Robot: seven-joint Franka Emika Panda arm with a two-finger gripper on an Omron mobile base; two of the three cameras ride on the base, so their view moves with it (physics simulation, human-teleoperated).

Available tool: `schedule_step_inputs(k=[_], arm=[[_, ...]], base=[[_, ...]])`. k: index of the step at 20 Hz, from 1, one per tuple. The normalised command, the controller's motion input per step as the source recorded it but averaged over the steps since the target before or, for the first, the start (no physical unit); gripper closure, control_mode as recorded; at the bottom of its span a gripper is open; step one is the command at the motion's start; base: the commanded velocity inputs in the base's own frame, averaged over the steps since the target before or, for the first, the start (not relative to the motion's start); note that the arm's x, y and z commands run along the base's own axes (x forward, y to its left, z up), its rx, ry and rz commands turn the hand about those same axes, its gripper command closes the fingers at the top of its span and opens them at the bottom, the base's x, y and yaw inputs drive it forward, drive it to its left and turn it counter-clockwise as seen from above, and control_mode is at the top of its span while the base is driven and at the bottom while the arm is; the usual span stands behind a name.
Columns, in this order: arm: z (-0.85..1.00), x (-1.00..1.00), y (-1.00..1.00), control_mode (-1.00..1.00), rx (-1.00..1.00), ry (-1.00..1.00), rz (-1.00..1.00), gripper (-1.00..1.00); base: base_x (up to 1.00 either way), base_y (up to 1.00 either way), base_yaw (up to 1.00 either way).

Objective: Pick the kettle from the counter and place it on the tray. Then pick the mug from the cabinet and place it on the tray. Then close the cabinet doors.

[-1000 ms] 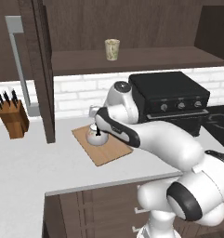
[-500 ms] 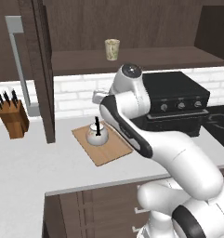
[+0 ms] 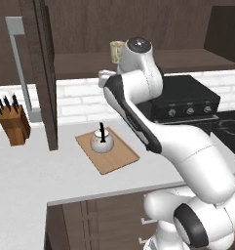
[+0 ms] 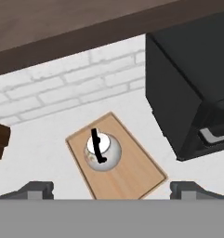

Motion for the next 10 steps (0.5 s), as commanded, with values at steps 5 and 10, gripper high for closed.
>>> schedule_step_inputs(k=[5, 10], arm=[[0.0, 0.0, -0.02, -1.0, 0.0, 0.0, 0.0, -1.0], [0.09, 0.02, -0.17, -1.0, -0.04, -0.17, 0.0, -1.0]], base=[[0.0, 0.0, 0.0], [0.0, 0.0, 0.0]])
